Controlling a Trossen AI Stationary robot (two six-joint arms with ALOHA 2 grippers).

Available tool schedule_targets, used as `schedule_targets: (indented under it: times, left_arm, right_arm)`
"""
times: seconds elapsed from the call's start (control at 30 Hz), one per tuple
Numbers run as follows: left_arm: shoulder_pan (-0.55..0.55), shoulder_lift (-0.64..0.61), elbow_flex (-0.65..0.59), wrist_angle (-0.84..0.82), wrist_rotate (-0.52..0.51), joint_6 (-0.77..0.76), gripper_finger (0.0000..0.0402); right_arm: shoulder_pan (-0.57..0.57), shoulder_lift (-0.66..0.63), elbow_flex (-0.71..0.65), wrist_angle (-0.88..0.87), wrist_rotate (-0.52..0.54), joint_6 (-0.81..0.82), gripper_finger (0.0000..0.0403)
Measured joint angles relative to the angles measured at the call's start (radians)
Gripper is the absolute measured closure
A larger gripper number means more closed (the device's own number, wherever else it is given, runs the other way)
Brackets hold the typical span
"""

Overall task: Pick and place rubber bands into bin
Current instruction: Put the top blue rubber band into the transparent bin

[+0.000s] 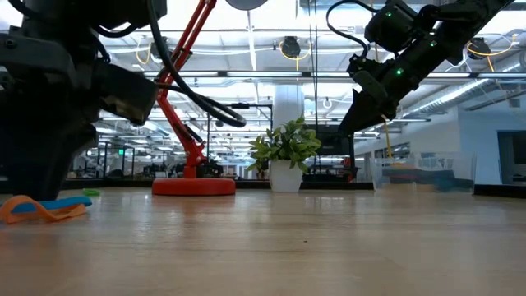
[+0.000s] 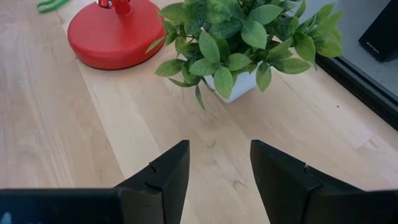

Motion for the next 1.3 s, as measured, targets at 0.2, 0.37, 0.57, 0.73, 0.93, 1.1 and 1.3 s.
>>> schedule_targets:
  times: [0.2,0.37,0.57,0.73,0.93,1.1,1.3]
  left_arm:
    - [-0.009,0.005,-0.002,0.011,-0.004,-0.014,0.0297]
    - [-0.023,0.025,0.001,0.072,0.013,-0.028,0.0308]
    - [-0.026,0.031,0.002,0.087,0.026,-0.028,0.0309]
    - [-0.027,0.031,0.001,0.086,0.024,-0.026,0.0309]
    - [-0.027,0.031,0.001,0.083,0.016,-0.026,0.0309]
    - [-0.028,0.031,0.001,0.081,0.009,-0.026,0.0309]
    - [-0.028,0.031,0.001,0.079,0.002,-0.026,0.031]
  right_arm:
    - [0.0,0.0,0.0,0.0,0.0,0.0,0.0241]
    - [0.0,0.0,0.0,0.0,0.0,0.0,0.0239]
    - [0.0,0.0,0.0,0.0,0.0,0.0,0.024]
    - [0.0,0.0,0.0,0.0,0.0,0.0,0.0241]
    - [0.0,0.0,0.0,0.0,0.0,0.0,0.0242]
    - [0.0,0.0,0.0,-0.001,0.0,0.0,0.0242]
    - [0.0,0.0,0.0,-0.001,0.0,-0.002,0.0244]
